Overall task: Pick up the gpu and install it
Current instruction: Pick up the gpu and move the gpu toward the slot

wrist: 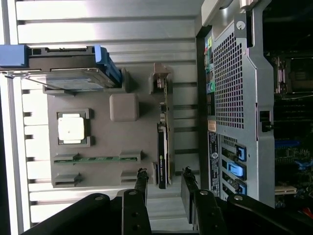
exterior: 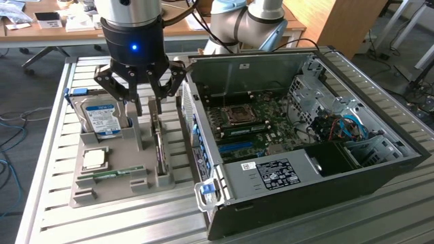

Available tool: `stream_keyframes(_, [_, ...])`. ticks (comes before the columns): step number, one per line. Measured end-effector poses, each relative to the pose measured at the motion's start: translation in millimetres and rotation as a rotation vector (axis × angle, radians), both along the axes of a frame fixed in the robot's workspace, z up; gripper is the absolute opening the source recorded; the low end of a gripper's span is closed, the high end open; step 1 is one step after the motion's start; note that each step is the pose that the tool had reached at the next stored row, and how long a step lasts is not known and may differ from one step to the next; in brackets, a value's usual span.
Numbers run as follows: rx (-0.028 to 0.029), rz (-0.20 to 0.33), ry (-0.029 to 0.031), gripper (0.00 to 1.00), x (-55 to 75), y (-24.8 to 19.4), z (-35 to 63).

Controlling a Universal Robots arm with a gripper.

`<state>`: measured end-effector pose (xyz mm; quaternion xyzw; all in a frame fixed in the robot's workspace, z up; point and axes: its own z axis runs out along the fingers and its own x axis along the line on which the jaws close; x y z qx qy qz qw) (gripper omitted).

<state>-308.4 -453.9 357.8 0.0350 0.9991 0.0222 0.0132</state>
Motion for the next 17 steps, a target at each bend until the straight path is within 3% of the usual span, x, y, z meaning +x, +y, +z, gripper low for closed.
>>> stream_keyframes(4, [-0.0003,0.0,0.0003,0.42,0.0,0.0,-6.5])
stream_keyframes(17, [-0.0003,0.0,0.0002,0.42,0.0,0.0,-11.1])
